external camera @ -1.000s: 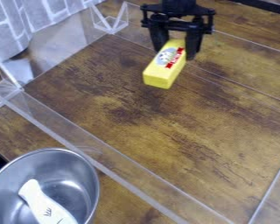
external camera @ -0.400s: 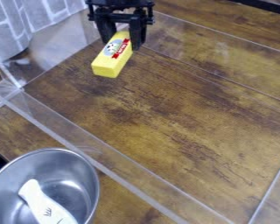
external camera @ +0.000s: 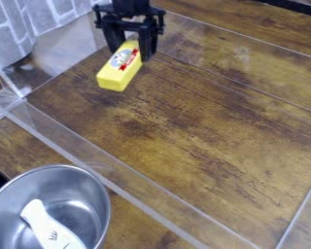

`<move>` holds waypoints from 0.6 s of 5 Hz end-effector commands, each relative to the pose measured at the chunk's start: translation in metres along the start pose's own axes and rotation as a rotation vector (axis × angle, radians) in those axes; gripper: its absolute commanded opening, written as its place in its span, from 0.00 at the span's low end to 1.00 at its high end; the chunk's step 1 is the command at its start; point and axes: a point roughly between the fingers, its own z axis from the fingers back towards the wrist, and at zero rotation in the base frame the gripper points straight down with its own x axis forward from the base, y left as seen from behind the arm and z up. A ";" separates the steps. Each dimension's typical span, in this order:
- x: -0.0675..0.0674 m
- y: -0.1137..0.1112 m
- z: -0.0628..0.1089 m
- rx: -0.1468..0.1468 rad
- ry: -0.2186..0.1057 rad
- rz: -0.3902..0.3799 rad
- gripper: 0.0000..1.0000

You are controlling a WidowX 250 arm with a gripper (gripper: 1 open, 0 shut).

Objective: Move the yellow butter to the left side of the table

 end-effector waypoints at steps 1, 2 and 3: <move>0.011 0.013 0.015 0.012 -0.066 0.014 0.00; 0.014 0.017 0.007 0.014 -0.054 0.014 0.00; 0.020 0.022 -0.001 0.016 -0.046 0.014 0.00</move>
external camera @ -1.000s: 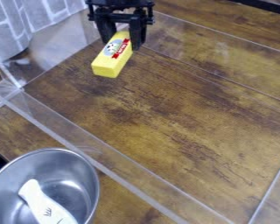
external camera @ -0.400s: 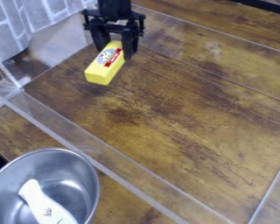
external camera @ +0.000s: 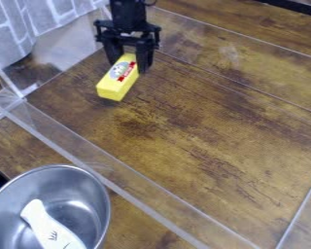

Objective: Move the yellow butter to the left side of the table

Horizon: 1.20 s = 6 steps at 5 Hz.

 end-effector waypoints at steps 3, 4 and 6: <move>0.025 0.023 0.007 0.014 -0.062 0.014 0.00; 0.024 0.021 0.011 0.008 -0.061 0.015 1.00; 0.023 0.017 0.019 -0.003 -0.071 0.013 1.00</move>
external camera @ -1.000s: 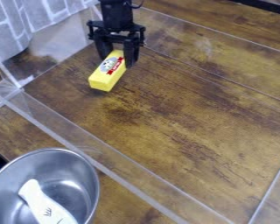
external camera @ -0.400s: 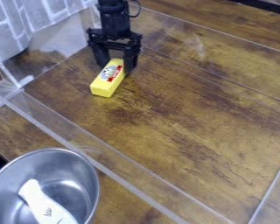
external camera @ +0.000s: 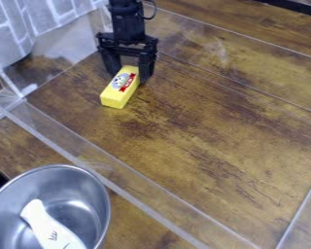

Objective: Move the yellow butter to the left side of the table

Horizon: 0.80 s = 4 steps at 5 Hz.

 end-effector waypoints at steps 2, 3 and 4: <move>0.006 0.001 0.050 -0.003 -0.120 0.006 1.00; 0.005 -0.001 0.054 -0.009 -0.126 0.004 1.00; 0.005 -0.002 0.054 -0.012 -0.125 0.003 1.00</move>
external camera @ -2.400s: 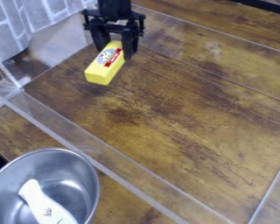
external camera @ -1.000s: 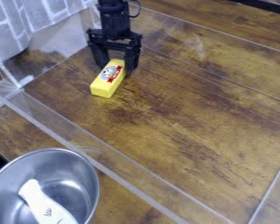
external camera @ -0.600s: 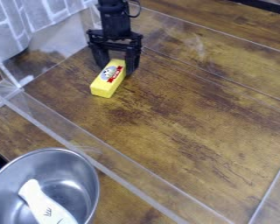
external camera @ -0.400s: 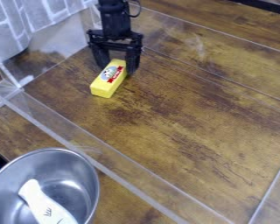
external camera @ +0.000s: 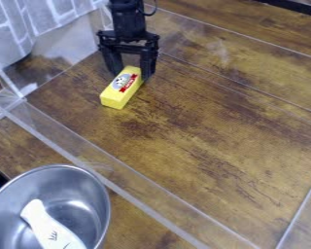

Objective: Move the yellow butter to the left side of the table

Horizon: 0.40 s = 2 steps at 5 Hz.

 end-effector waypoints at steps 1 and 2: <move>0.007 0.000 0.049 0.009 -0.131 -0.004 1.00; 0.007 -0.002 0.050 0.006 -0.132 -0.008 1.00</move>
